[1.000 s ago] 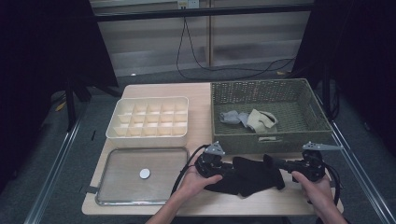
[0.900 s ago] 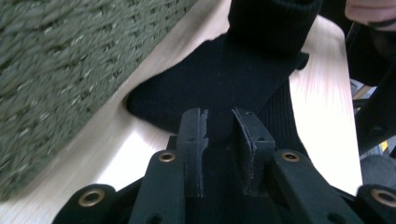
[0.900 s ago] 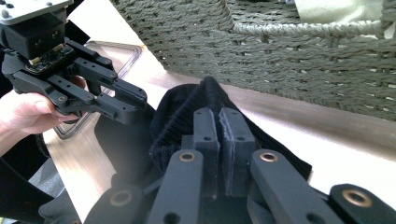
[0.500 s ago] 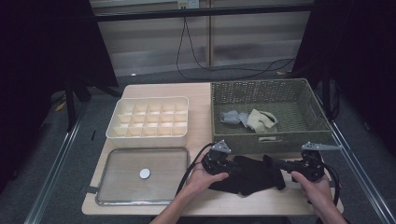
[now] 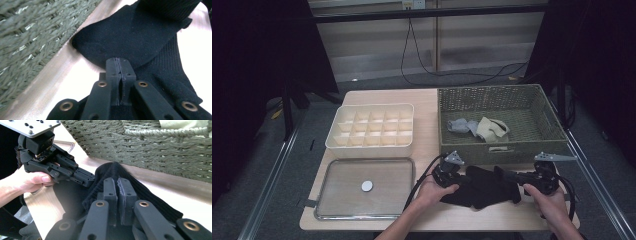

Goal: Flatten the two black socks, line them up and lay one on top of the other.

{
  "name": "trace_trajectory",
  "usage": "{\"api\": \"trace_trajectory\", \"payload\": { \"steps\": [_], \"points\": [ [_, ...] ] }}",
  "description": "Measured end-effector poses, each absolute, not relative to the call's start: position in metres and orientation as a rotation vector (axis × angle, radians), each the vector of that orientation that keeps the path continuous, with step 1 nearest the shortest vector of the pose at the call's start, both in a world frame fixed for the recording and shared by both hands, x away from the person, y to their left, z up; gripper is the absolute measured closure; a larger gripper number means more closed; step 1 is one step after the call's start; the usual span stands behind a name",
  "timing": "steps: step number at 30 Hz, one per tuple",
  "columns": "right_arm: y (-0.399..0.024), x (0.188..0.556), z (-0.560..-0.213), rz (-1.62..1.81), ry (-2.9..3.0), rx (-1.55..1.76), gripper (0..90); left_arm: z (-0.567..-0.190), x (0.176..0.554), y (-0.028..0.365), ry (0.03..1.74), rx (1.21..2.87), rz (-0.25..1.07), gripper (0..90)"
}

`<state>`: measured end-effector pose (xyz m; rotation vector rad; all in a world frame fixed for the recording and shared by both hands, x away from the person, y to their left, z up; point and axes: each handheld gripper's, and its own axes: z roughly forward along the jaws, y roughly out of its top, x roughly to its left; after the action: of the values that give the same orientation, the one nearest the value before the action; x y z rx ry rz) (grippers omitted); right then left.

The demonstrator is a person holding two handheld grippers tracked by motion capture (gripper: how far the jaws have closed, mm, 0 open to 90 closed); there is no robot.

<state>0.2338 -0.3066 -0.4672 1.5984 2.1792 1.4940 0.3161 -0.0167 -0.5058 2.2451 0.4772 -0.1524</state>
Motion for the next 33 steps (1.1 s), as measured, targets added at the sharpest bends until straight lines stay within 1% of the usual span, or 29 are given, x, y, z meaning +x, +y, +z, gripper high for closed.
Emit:
{"api": "trace_trajectory", "payload": {
  "steps": [7, 11, 12, 13, 14, 19, 25, 30, 33],
  "points": [
    [-0.307, 0.234, -0.467, 1.496, 2.177, 1.598, 85.8, -0.504, 0.315, -0.016, 0.481, 2.241, -0.162, 90.0],
    [-0.307, 0.234, -0.467, 1.496, 2.175, 1.600, 85.8, -0.496, 0.317, -0.013, 0.484, 2.184, -0.175, 88.8],
    [-0.307, 0.234, -0.467, 1.498, 2.174, 1.601, 85.8, -0.494, 0.318, -0.013, 0.479, 2.171, -0.182, 87.4],
    [-0.307, 0.234, -0.467, 1.496, 2.175, 1.600, 85.8, -0.489, 0.319, -0.015, 0.470, 2.179, -0.162, 86.7],
    [-0.307, 0.234, -0.467, 1.497, 2.176, 1.599, 85.7, -0.487, 0.319, -0.016, 0.467, 2.172, -0.165, 84.3],
    [-0.308, 0.233, -0.466, 1.501, 2.172, 1.600, 85.8, -0.486, 0.321, -0.022, 0.454, 2.195, -0.168, 81.3],
    [-0.308, 0.234, -0.467, 1.502, 2.173, 1.597, 85.7, -0.495, 0.321, -0.026, 0.446, 2.197, -0.215, 67.9],
    [-0.308, 0.233, -0.466, 1.498, 2.169, 1.603, 85.7, -0.501, 0.319, -0.032, 0.424, 2.235, -0.224, 63.8],
    [-0.308, 0.233, -0.466, 1.500, 2.168, 1.599, 85.7, -0.503, 0.319, -0.032, 0.417, 2.236, -0.219, 63.8]
  ]
}}
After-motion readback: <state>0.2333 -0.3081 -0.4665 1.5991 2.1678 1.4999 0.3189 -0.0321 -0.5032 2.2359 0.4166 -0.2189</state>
